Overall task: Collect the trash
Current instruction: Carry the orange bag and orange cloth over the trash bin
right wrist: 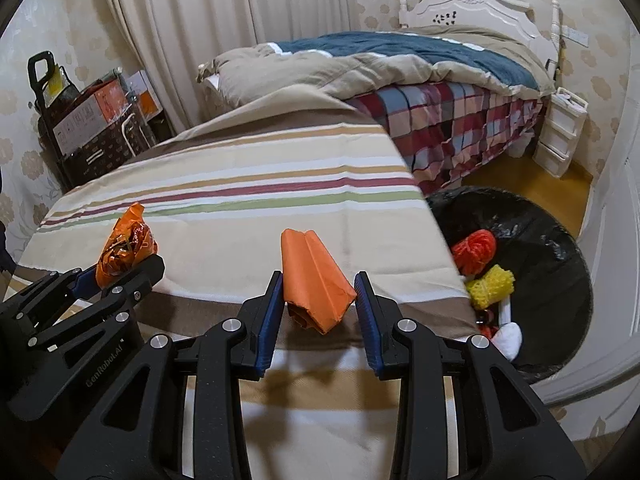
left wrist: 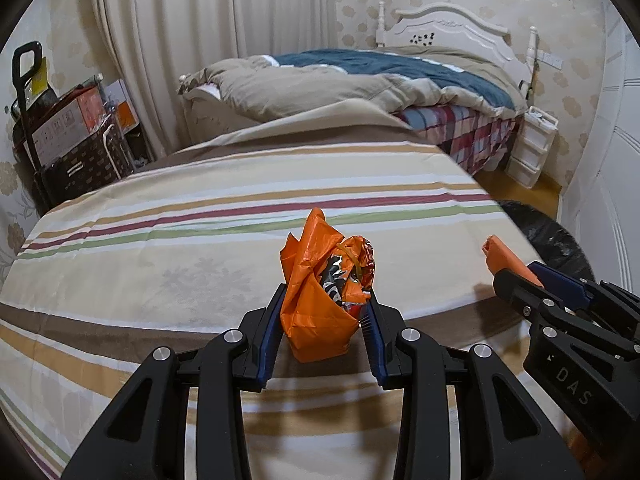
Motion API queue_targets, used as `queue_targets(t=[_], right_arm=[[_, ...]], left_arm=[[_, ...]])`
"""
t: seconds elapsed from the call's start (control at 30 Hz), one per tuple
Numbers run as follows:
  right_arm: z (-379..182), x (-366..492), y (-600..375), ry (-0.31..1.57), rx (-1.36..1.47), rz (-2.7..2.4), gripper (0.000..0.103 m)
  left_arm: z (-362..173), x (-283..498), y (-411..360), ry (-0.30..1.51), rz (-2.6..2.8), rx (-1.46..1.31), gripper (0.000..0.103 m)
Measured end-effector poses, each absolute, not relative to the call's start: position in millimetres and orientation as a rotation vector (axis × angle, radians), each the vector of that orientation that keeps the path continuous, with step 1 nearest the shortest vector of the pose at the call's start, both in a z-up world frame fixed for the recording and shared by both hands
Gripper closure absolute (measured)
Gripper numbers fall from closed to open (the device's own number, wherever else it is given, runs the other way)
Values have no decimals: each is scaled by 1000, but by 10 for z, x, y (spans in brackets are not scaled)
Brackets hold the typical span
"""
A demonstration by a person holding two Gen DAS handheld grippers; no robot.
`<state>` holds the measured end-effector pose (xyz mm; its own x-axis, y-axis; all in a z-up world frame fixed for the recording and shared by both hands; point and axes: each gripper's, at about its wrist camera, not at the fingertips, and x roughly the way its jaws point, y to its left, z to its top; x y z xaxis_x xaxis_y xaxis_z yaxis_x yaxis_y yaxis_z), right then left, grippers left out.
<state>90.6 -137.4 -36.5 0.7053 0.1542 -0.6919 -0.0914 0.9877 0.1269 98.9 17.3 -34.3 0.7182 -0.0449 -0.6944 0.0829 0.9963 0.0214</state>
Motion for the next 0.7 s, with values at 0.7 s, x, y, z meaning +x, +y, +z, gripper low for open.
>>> queue_targets(t=[0.7], right_arm=[[-60, 593, -2450, 638, 182, -88, 69]], left_arm=[[1, 885, -758, 636, -250, 103, 66]])
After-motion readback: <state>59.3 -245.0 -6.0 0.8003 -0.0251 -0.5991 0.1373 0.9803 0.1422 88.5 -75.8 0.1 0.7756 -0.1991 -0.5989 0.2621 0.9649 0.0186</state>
